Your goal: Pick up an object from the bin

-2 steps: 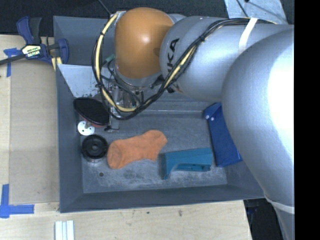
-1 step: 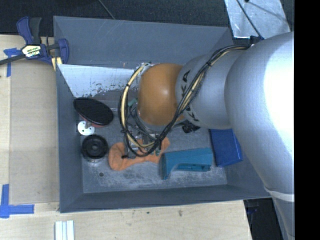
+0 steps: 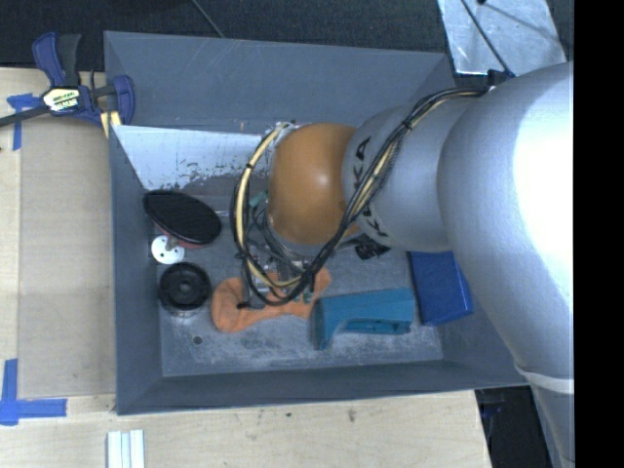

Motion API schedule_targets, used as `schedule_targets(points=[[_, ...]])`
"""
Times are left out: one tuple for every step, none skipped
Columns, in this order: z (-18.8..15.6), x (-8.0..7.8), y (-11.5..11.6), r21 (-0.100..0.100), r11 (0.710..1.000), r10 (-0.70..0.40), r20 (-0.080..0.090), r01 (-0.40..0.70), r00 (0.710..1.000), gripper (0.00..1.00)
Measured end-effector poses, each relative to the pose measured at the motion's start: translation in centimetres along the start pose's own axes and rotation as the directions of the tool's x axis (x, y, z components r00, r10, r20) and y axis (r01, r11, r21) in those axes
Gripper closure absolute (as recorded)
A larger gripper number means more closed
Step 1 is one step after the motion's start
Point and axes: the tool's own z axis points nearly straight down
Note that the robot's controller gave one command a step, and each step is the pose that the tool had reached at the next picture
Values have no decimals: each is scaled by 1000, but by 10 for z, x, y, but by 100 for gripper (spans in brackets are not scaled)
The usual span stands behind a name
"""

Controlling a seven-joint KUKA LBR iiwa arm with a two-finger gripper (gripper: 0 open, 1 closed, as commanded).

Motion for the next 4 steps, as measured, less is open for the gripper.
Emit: schedule_targets(points=[[-181, -24, -16, -1, 1000, -12, 10, 12, 1000, 100], [-176, -22, -16, 0, 1000, -11, 1, 11, 1000, 0], [-176, -22, -16, 0, 1000, -11, 1, 11, 1000, 0], [-152, -4, -32, -1, 997, -76, 5, 76, 997, 0]])
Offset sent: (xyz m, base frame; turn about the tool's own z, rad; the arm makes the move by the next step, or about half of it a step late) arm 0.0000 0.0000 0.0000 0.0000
